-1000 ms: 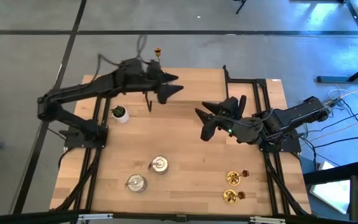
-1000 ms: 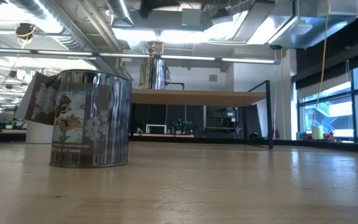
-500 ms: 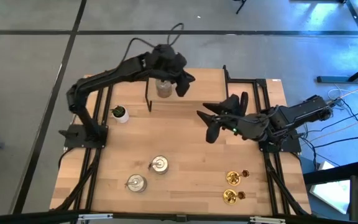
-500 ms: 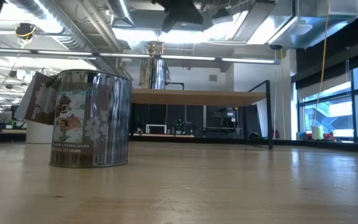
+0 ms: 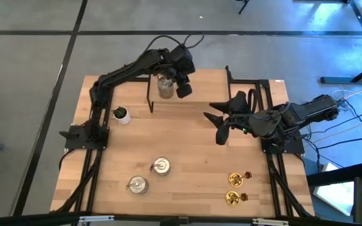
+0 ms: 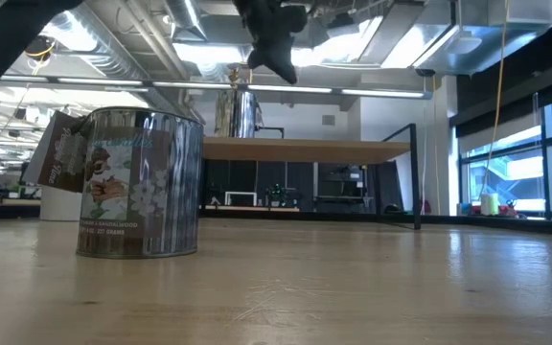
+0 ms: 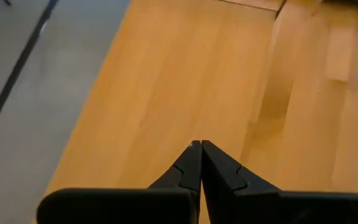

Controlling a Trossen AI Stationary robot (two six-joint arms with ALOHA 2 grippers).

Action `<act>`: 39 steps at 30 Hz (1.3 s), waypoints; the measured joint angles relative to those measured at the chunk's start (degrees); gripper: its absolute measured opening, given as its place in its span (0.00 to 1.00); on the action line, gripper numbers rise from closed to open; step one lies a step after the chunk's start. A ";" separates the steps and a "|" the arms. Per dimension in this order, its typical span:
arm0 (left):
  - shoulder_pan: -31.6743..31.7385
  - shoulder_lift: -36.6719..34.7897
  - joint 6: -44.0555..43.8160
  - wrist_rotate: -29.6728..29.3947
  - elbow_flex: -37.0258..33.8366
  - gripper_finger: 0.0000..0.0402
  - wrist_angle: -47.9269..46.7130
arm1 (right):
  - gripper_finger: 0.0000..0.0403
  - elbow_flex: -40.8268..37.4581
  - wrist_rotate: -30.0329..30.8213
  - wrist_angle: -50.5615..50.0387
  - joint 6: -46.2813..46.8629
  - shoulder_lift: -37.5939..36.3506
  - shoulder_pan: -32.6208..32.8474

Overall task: Pick & Place candle stick holders
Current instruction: Put the top silver scented candle on the shelf

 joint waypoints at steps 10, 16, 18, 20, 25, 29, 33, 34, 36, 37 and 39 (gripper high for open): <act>0.56 0.12 2.54 -3.50 -0.05 0.01 -6.56 | 0.51 0.00 0.01 -0.32 -0.01 0.00 -0.02; 0.52 0.11 3.87 -5.16 -0.05 0.00 -7.29 | 0.51 0.00 0.01 -0.24 -0.01 0.00 -0.02; 0.52 0.11 3.89 -6.02 -0.05 0.00 -7.40 | 0.51 0.00 0.01 -0.26 -0.01 0.00 -0.02; 0.71 0.13 4.09 -6.61 -0.05 0.00 -8.10 | 0.51 0.00 0.01 -0.24 -0.01 0.00 -0.02; 1.29 1.01 3.79 -6.89 -0.11 0.00 -10.45 | 0.51 0.00 0.01 -0.24 -0.01 0.00 -0.02; 0.85 0.91 3.83 -8.04 -0.09 0.00 -9.91 | 0.51 0.00 0.01 -0.24 -0.01 0.00 0.05; 1.13 0.94 3.83 -8.16 -0.10 0.00 -11.27 | 0.51 0.00 0.01 -0.24 -0.03 0.00 0.09; 1.27 0.94 3.83 -8.34 -0.10 0.00 -11.73 | 0.51 0.00 0.01 -0.25 -0.03 0.00 0.09; 1.53 0.94 3.83 -8.65 -0.10 0.00 -12.30 | 0.51 0.00 0.01 -0.26 -0.03 0.00 0.09; 1.64 0.94 3.83 -8.93 -0.10 0.00 -12.67 | 0.51 0.00 0.01 -0.26 -0.03 0.00 0.09; 1.70 0.94 3.83 -8.93 -0.11 0.00 -13.24 | 0.51 0.00 0.02 -0.24 -0.03 0.00 0.09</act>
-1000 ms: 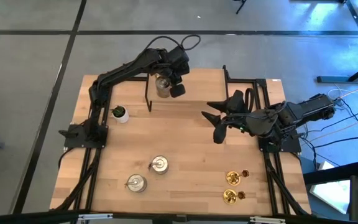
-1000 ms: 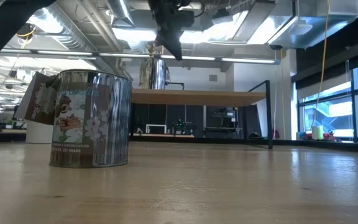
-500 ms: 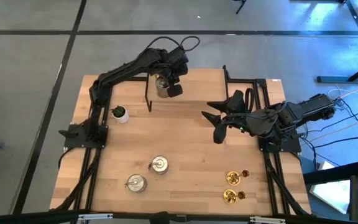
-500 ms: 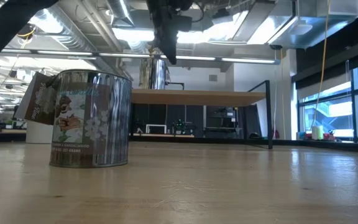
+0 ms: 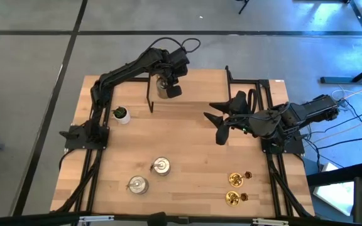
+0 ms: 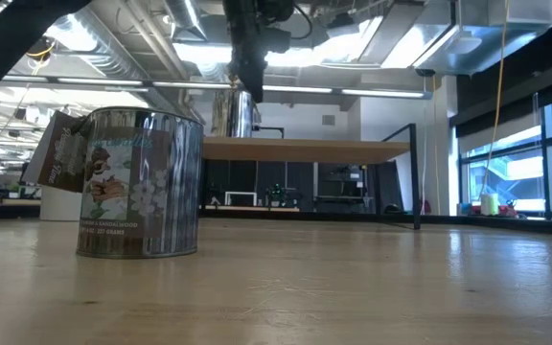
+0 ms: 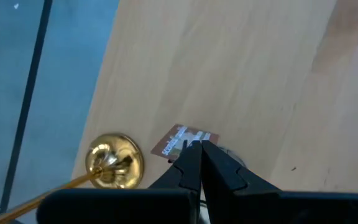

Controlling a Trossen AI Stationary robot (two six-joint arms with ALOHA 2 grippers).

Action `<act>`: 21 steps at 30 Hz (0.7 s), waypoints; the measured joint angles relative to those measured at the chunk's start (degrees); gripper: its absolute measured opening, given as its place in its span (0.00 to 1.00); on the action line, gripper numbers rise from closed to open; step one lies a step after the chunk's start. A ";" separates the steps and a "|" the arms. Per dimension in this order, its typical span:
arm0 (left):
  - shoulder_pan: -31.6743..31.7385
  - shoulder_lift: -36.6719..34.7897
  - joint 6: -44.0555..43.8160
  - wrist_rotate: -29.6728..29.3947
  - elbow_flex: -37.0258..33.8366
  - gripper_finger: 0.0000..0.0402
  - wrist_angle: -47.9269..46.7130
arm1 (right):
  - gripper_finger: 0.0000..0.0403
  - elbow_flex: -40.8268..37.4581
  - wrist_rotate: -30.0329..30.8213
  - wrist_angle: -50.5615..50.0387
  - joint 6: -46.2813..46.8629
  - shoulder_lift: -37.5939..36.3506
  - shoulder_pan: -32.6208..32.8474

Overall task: Pick & Place candle stick holders
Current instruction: Put the top silver scented candle on the shelf, then put the top gold candle holder on the shelf aligned with the other gold candle holder

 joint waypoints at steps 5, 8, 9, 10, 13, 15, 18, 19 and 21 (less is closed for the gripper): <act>0.22 0.00 0.52 -0.02 0.02 0.00 -1.89 | 0.51 0.00 0.01 0.00 0.00 0.02 0.00; 0.22 0.00 0.61 -0.34 0.01 0.01 -1.92 | 0.51 0.00 0.01 -0.02 0.00 0.02 0.00; 0.22 0.00 0.61 -0.39 0.00 0.00 -1.89 | 0.51 0.00 0.01 -0.01 0.00 0.02 0.00; 0.22 0.00 0.61 -0.39 0.00 0.00 -1.80 | 0.51 0.00 0.01 -0.01 0.00 0.02 0.00; 0.20 0.00 0.63 -0.55 0.00 0.01 -1.75 | 0.51 0.00 0.01 -0.02 0.00 0.02 0.00; 0.22 0.00 0.72 -0.55 0.01 0.00 -1.62 | 0.51 0.00 0.02 0.00 0.00 0.02 0.00; -0.19 -0.36 1.02 -0.47 -0.01 0.00 0.82 | 0.51 0.00 0.03 -0.02 -0.08 0.02 0.00; -0.42 -0.84 1.04 -0.22 -0.01 0.01 2.79 | 0.51 0.00 0.10 -0.02 -0.22 0.02 0.00; -1.01 -2.67 0.79 0.57 -0.01 0.00 7.95 | 0.51 0.00 0.66 0.00 -0.96 0.02 0.06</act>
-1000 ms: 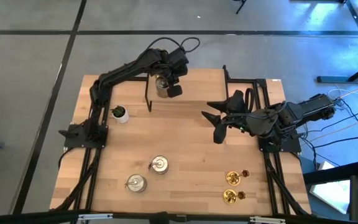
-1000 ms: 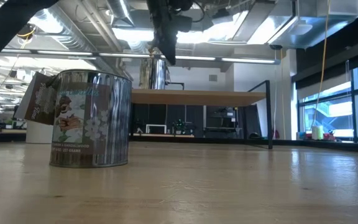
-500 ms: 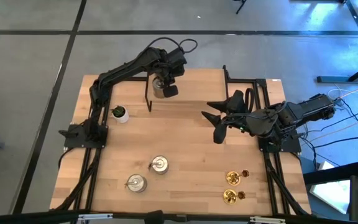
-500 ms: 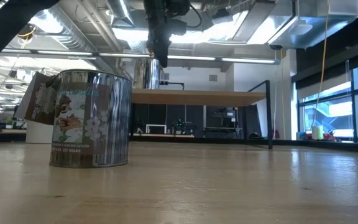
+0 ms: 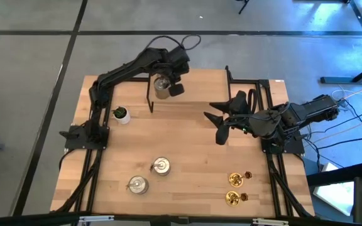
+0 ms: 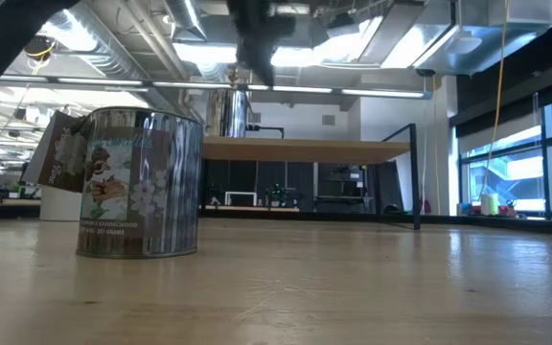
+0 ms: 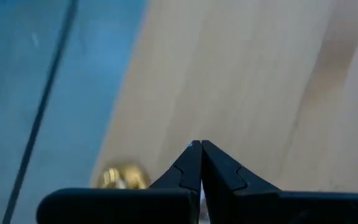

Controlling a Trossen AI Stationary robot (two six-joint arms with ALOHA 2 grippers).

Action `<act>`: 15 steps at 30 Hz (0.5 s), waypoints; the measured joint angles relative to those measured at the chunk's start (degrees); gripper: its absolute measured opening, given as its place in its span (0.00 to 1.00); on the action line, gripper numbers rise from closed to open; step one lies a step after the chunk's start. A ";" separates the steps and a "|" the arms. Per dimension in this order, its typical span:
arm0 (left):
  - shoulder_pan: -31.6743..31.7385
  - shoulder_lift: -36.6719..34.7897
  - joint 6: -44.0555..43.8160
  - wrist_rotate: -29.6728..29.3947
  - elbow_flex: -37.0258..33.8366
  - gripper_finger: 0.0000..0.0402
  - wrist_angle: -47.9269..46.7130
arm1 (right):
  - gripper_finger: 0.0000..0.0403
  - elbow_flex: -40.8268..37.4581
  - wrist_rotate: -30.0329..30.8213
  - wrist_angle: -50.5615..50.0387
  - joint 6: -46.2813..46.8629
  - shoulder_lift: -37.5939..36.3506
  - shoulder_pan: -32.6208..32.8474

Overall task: Pick & Place candle stick holders
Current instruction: Put the top gold candle holder on the shelf aligned with the other gold candle holder

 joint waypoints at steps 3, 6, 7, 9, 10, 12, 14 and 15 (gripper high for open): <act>-0.61 -3.98 -2.59 6.92 0.00 0.01 8.34 | 0.51 0.00 2.28 0.03 -0.68 -0.01 0.66; -1.88 -8.09 -6.78 13.71 0.01 0.00 13.62 | 0.51 0.00 3.73 0.02 -1.10 -0.23 1.15; -2.37 -9.46 -7.89 15.77 0.02 0.00 13.87 | 0.51 0.00 4.08 0.00 -1.04 -0.37 1.27; -3.98 -11.78 -9.57 19.50 0.02 0.01 13.02 | 0.51 0.00 5.05 0.01 0.04 -0.67 1.49; -4.77 -12.84 -10.26 21.11 0.02 0.01 11.80 | 0.51 0.00 5.59 0.00 0.68 -0.76 1.49; -7.00 -14.46 -10.47 23.00 0.02 0.00 8.27 | 0.51 0.00 6.05 -0.08 2.12 -0.76 1.49; -9.51 -15.80 -10.48 23.56 0.02 0.00 4.33 | 0.51 0.00 6.44 -0.33 3.79 -0.76 1.49; -10.79 -16.30 -10.44 23.64 0.02 0.01 1.98 | 0.51 0.00 6.79 -0.48 4.61 -0.77 1.49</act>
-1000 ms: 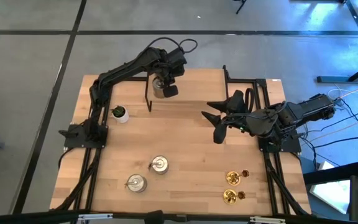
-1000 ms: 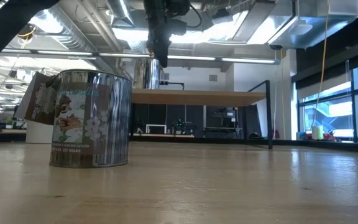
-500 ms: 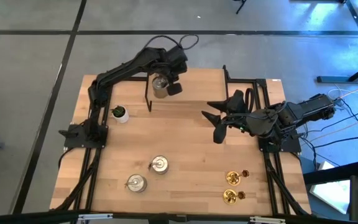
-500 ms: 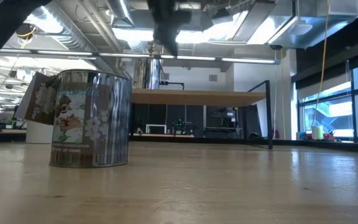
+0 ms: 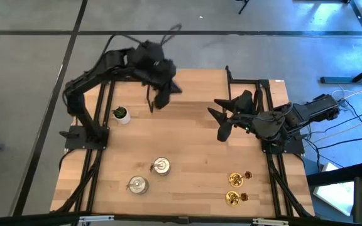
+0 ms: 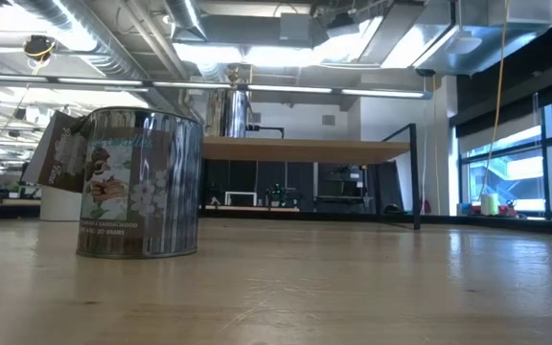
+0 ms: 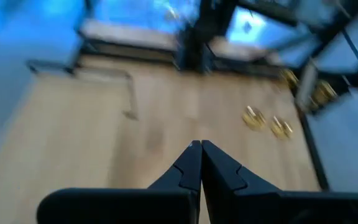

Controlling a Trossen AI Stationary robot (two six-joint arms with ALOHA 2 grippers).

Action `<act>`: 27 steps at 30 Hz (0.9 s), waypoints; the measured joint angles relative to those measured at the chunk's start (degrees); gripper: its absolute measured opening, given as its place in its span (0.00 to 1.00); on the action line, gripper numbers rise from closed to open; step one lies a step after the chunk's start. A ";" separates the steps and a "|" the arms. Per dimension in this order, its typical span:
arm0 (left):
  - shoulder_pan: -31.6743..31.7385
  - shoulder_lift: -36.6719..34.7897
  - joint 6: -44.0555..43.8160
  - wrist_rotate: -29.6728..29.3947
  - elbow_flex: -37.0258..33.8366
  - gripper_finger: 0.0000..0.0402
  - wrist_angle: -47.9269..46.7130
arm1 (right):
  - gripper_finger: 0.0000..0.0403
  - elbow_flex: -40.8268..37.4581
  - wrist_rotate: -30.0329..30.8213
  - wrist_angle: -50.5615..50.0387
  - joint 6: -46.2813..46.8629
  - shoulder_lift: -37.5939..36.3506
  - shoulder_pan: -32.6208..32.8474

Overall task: Pick & Place candle stick holders
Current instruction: Put the top gold candle holder on the shelf aligned with the other gold candle holder

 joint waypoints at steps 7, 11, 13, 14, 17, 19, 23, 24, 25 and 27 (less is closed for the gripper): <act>-11.41 -1.38 -0.73 -6.14 0.00 0.01 -7.75 | 0.51 0.00 0.23 -4.85 13.00 -0.02 0.52; -18.41 -1.38 -1.58 -11.69 0.00 0.00 -8.06 | 0.50 0.00 3.32 -14.45 27.95 -0.02 3.44; -21.18 -0.97 -2.40 -13.46 0.00 0.01 -7.10 | 0.48 0.00 6.11 -20.70 39.23 -0.02 5.64; -22.33 -0.78 -2.78 -14.22 0.00 0.00 -6.39 | 0.47 0.00 7.28 -23.51 44.01 -0.02 6.84; -25.19 -0.85 -3.48 -16.06 -1.18 0.00 -3.47 | 0.43 0.00 8.91 -30.86 54.25 0.11 10.05; -26.25 -1.78 -4.16 -16.87 -4.13 0.01 -0.48 | 0.40 -0.02 7.42 -35.52 59.03 0.29 11.70; -27.33 -3.86 -6.11 -17.59 -12.17 0.00 4.66 | 0.37 0.00 -0.32 -45.45 69.21 0.33 14.33; -27.41 -4.57 -6.49 -17.61 -14.59 0.01 5.88 | 0.37 0.00 -2.92 -48.78 71.55 0.33 15.12; -27.41 -5.29 -6.91 -17.58 -17.28 0.01 7.88 | 0.37 0.00 -6.00 -52.99 74.31 0.33 15.78; -27.43 -6.67 -8.24 -16.93 -22.84 0.00 12.91 | 0.37 -0.74 -12.37 -54.98 78.17 0.14 16.76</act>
